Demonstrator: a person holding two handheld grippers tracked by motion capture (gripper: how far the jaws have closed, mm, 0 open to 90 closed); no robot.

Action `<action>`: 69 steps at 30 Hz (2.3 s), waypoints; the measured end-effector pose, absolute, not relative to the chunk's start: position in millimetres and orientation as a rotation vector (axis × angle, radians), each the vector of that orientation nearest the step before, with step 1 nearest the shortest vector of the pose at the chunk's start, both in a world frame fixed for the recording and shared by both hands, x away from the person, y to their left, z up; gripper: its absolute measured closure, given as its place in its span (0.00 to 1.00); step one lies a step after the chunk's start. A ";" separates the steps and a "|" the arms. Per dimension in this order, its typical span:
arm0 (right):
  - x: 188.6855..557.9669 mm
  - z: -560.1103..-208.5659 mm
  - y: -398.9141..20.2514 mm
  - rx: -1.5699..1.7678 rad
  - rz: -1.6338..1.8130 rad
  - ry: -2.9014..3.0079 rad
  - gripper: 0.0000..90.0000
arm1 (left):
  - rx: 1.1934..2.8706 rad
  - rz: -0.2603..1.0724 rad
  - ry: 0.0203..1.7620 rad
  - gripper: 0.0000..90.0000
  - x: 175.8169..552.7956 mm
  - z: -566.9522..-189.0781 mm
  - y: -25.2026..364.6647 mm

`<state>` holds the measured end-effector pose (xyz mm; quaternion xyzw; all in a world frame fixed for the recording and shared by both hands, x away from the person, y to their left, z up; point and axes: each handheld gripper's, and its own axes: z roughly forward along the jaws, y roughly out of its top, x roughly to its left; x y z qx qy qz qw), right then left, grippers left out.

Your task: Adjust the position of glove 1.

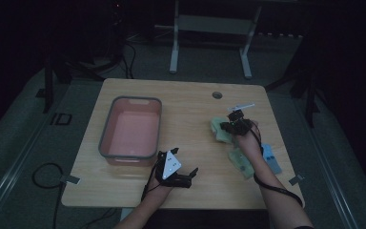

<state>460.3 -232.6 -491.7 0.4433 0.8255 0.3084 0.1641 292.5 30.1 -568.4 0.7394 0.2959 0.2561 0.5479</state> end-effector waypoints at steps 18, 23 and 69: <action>372.1 -443.2 -185.9 1.235 0.978 2.240 0.97 | 1.748 0.611 0.706 0.01 292.5 -568.3 31.0; 360.2 -458.6 -178.3 1.257 0.947 2.254 0.97 | 1.750 0.614 0.700 0.01 291.9 -568.5 30.3; 362.8 -492.8 -212.9 1.212 0.984 2.313 0.75 | 1.754 0.617 0.696 0.01 291.8 -568.5 29.9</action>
